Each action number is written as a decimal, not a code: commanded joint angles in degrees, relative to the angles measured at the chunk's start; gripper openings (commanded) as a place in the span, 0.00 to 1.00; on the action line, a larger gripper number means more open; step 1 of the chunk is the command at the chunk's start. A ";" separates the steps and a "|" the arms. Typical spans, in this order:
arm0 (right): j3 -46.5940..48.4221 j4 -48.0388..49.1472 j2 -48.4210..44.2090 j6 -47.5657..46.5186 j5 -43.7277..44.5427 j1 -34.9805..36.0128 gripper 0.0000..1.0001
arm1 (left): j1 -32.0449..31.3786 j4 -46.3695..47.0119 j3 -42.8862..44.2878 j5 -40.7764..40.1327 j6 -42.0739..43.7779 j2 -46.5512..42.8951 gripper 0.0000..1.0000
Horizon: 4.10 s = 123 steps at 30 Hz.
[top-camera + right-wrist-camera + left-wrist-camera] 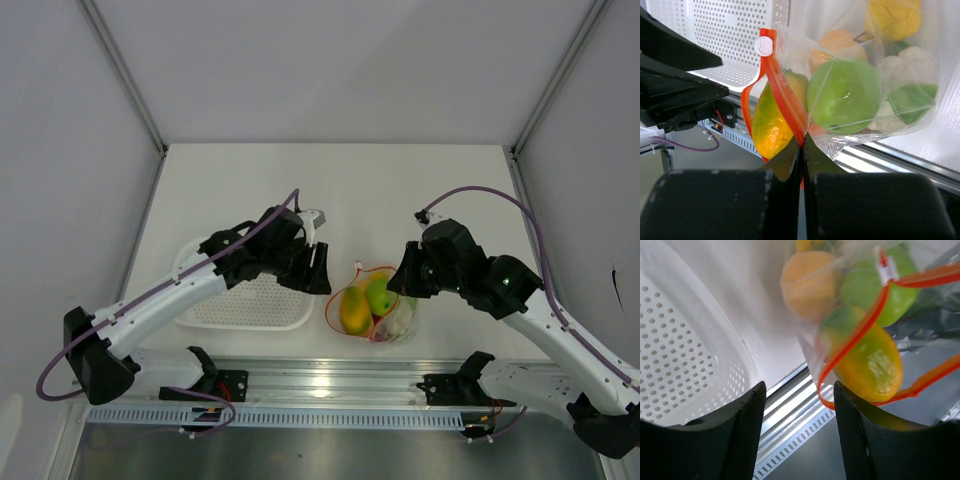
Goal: Place the food in the zip-top bag and seal the zipper
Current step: Place the fake fruit in the zipper food storage bag, then adjust the zipper food storage bag at the center of the board.
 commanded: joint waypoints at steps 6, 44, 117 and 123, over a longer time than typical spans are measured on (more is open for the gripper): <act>2.95 1.04 -0.74 0.93 0.95 0.25 0.00 | -1.78 5.17 -4.46 2.67 -2.08 0.78 0.48; 9.30 -4.87 -2.93 -1.62 8.78 -2.39 0.00 | -6.61 7.37 7.94 16.56 -5.07 7.53 0.00; 3.17 -2.81 -1.70 -3.72 1.21 -6.43 0.00 | -4.94 9.93 7.55 15.77 -6.57 9.40 0.01; 15.86 -8.80 -0.99 -4.26 2.45 -6.43 0.00 | -5.03 4.73 17.42 15.93 -6.03 6.59 0.01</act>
